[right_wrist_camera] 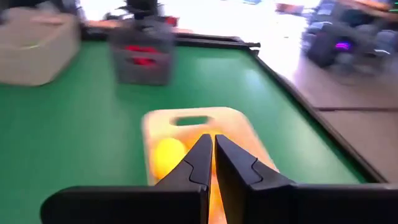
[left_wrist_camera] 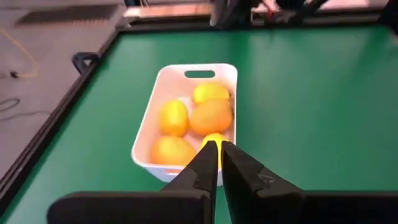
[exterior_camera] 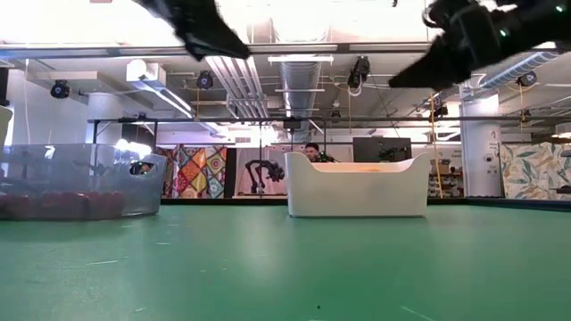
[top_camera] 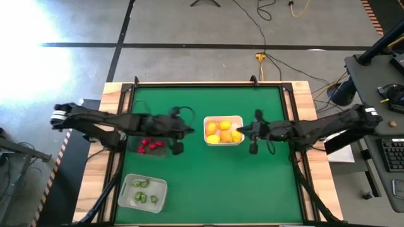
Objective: Sort produce into baskets
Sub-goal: Return to Home Position
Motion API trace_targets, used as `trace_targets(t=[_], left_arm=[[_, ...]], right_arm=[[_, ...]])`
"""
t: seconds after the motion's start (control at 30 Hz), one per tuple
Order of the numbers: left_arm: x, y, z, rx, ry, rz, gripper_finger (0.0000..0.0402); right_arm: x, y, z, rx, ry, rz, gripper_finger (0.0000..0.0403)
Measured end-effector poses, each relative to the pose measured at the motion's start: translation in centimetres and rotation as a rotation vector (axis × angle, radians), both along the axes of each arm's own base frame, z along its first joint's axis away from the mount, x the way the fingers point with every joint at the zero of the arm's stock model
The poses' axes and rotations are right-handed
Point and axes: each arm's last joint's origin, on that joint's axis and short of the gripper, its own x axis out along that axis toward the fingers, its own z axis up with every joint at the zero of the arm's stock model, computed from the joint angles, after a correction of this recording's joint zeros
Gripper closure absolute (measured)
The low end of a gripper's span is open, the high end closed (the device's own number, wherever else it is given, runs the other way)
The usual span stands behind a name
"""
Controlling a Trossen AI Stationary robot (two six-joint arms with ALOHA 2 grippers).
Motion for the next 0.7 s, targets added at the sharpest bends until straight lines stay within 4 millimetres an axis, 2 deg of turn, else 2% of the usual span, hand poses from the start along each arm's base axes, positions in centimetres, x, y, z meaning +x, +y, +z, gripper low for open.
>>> trace_targets(t=[0.1, 0.23, 0.33, 0.43, 0.6, 0.7], left_arm=[[-3.0, 0.3, -0.3, -0.013, -0.085, 0.009, 0.0399], [-6.4, 0.8, -0.3, -0.001, -0.217, 0.078, 0.0399], [-8.7, 1.3, -0.7, -0.049, -0.259, 0.222, 0.04], [-10.5, 1.4, -1.8, -0.061, -0.281, 0.224, 0.04], [-13.3, 1.7, -3.6, -0.013, -0.366, 0.198, 0.04], [-15.0, 1.8, -4.9, -0.014, -0.393, 0.196, 0.04]], right_arm=[[-2.2, -0.6, -0.9, -0.009, -0.029, -0.128, 0.039], [-4.4, -0.9, -2.8, 0.004, 0.003, -0.158, 0.039], [-5.1, -1.0, -3.7, 0.032, -0.011, -0.161, 0.039], [-5.5, -1.0, -3.6, 0.074, -0.05, -0.166, 0.039], [-6.3, -0.5, -2.4, 0.068, -0.092, 0.079, 0.039], [-7.2, -0.4, -2.0, 0.079, -0.131, 0.128, 0.039]])
